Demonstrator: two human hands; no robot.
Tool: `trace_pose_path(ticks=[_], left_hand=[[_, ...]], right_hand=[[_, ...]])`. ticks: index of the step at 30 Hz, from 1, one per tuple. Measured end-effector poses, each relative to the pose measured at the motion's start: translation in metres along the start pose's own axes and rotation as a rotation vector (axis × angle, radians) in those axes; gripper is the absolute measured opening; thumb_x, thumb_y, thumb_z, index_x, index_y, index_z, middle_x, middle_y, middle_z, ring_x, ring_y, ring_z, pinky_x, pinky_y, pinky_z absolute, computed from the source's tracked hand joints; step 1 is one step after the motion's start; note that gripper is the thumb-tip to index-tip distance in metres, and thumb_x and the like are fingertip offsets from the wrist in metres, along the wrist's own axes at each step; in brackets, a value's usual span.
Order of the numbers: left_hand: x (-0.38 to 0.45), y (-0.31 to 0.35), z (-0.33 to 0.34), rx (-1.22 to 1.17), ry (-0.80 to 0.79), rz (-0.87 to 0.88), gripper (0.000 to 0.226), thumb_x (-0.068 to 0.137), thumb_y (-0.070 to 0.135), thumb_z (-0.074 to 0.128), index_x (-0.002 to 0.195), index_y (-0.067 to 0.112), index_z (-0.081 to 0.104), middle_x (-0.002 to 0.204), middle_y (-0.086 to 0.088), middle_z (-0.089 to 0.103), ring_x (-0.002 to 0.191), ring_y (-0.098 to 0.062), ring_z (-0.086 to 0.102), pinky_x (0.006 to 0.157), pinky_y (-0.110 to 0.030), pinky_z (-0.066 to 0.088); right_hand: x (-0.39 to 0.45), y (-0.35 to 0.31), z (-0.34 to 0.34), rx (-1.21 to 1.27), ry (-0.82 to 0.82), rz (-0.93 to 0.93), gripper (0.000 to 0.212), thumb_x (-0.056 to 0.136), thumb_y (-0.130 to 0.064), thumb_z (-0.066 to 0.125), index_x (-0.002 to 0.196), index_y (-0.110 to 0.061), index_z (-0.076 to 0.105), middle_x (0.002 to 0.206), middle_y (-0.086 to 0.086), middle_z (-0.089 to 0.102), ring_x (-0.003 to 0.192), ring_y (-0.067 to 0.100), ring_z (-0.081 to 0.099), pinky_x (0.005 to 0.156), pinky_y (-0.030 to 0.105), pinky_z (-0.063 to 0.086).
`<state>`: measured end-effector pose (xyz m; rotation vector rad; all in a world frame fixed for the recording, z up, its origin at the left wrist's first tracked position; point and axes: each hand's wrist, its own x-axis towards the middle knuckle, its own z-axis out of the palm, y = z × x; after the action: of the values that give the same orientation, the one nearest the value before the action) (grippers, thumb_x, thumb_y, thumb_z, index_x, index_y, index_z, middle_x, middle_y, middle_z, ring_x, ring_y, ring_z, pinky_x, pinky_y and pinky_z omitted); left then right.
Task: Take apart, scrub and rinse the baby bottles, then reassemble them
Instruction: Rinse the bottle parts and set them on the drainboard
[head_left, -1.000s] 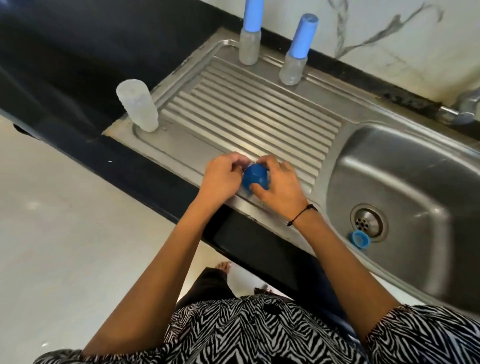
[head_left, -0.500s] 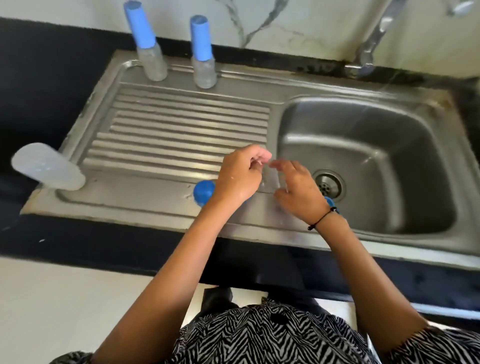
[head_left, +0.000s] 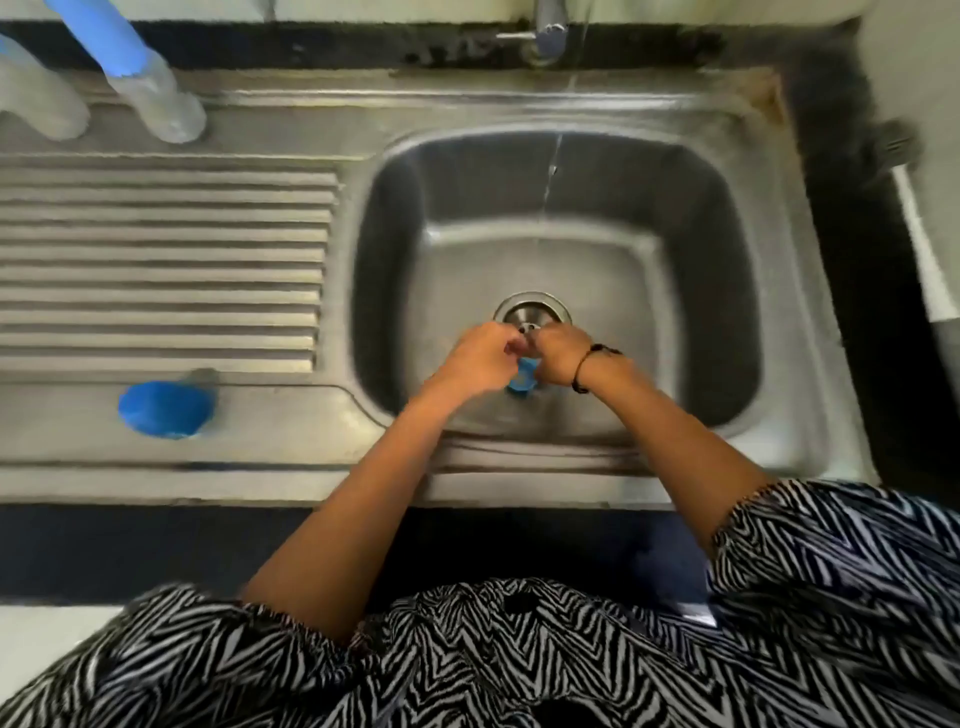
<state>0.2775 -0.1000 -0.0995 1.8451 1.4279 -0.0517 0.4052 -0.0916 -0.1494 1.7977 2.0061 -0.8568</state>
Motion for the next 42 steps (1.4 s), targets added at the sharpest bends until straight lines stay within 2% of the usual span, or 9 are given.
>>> trace_pose_path(ticks=[5, 10, 14, 19, 22, 26, 30, 37, 42], left_hand=[[0.023, 0.002, 0.008, 0.236, -0.181, -0.110, 0.032, 0.089, 0.004, 0.047, 0.116, 0.000, 0.064, 0.120, -0.021, 0.062, 0.112, -0.034, 0.057, 0.086, -0.031, 0.044], [0.037, -0.005, 0.002, 0.243, -0.206, -0.182, 0.031, 0.094, 0.011, 0.045, 0.116, 0.002, 0.065, 0.119, -0.016, 0.063, 0.110, -0.030, 0.058, 0.089, -0.033, 0.046], [0.038, -0.011, 0.000, 0.225, -0.300, -0.190, 0.028, 0.093, 0.012, 0.047, 0.112, 0.002, 0.066, 0.116, -0.014, 0.064, 0.097, -0.024, 0.059, 0.077, -0.029, 0.045], [0.037, -0.015, -0.011, 0.139, -0.271, -0.197, 0.034, 0.093, 0.010, 0.044, 0.121, 0.005, 0.062, 0.126, -0.011, 0.060, 0.116, -0.026, 0.055, 0.097, -0.032, 0.043], [0.043, -0.018, -0.016, -0.111, -0.120, -0.252, 0.027, 0.090, 0.008, 0.048, 0.109, 0.005, 0.067, 0.109, -0.010, 0.064, 0.102, -0.025, 0.059, 0.087, -0.033, 0.047], [0.063, 0.005, -0.033, -0.841, 0.052, -0.343, 0.014, 0.098, 0.016, 0.043, 0.088, 0.018, 0.053, 0.081, -0.007, 0.053, 0.074, -0.021, 0.051, 0.063, -0.027, 0.042], [0.092, 0.048, -0.065, -1.387, 0.115, -0.122, 0.019, 0.099, 0.009, 0.044, 0.093, 0.020, 0.058, 0.083, -0.001, 0.060, 0.072, -0.010, 0.056, 0.053, -0.018, 0.049], [0.123, 0.085, -0.111, -1.647, 0.134, 0.206, 0.016, 0.098, 0.008, 0.043, 0.097, 0.013, 0.058, 0.087, -0.005, 0.058, 0.078, -0.013, 0.055, 0.070, -0.023, 0.049], [0.133, 0.095, -0.120, -1.500, 0.220, 0.027, 0.024, 0.094, 0.034, 0.055, 0.081, 0.014, 0.061, 0.072, -0.003, 0.061, 0.067, -0.014, 0.060, 0.072, -0.029, 0.050]], right_hand=[[0.021, 0.000, 0.007, -0.118, -0.085, -0.151, 0.038, 0.084, -0.035, 0.063, 0.118, -0.017, 0.063, 0.121, 0.014, 0.060, 0.112, 0.031, 0.055, 0.089, 0.032, 0.044], [0.035, -0.004, 0.012, -0.189, -0.091, -0.192, 0.038, 0.087, -0.037, 0.054, 0.121, -0.022, 0.060, 0.120, 0.008, 0.061, 0.110, 0.027, 0.056, 0.089, 0.035, 0.044], [0.038, -0.007, 0.018, -0.322, -0.111, -0.218, 0.033, 0.087, -0.039, 0.053, 0.115, -0.025, 0.061, 0.119, 0.004, 0.062, 0.114, 0.026, 0.054, 0.100, 0.041, 0.035], [0.037, -0.008, 0.017, -0.213, -0.031, -0.187, 0.027, 0.090, -0.026, 0.049, 0.109, -0.014, 0.064, 0.112, 0.010, 0.064, 0.107, 0.029, 0.057, 0.098, 0.041, 0.038], [0.037, -0.003, 0.006, 0.043, 0.183, -0.110, 0.028, 0.093, -0.025, 0.047, 0.102, -0.005, 0.065, 0.106, 0.016, 0.063, 0.100, 0.032, 0.058, 0.080, 0.033, 0.042], [0.034, 0.004, -0.034, 0.302, 0.511, -0.070, 0.015, 0.085, -0.015, 0.055, 0.087, -0.003, 0.062, 0.094, 0.019, 0.058, 0.092, 0.033, 0.053, 0.071, 0.032, 0.036], [0.031, 0.010, -0.094, 0.447, 0.815, -0.140, 0.014, 0.078, -0.012, 0.054, 0.079, 0.001, 0.061, 0.081, 0.020, 0.062, 0.078, 0.035, 0.056, 0.072, 0.035, 0.034], [0.022, 0.013, -0.172, 0.788, 0.941, -0.209, 0.010, 0.089, -0.005, 0.055, 0.093, -0.001, 0.063, 0.083, 0.001, 0.058, 0.064, 0.005, 0.045, 0.060, 0.011, 0.033], [0.022, 0.014, -0.167, 0.710, 1.024, -0.270, 0.016, 0.083, -0.005, 0.057, 0.098, -0.002, 0.062, 0.086, 0.003, 0.059, 0.077, 0.016, 0.046, 0.066, 0.016, 0.034]])
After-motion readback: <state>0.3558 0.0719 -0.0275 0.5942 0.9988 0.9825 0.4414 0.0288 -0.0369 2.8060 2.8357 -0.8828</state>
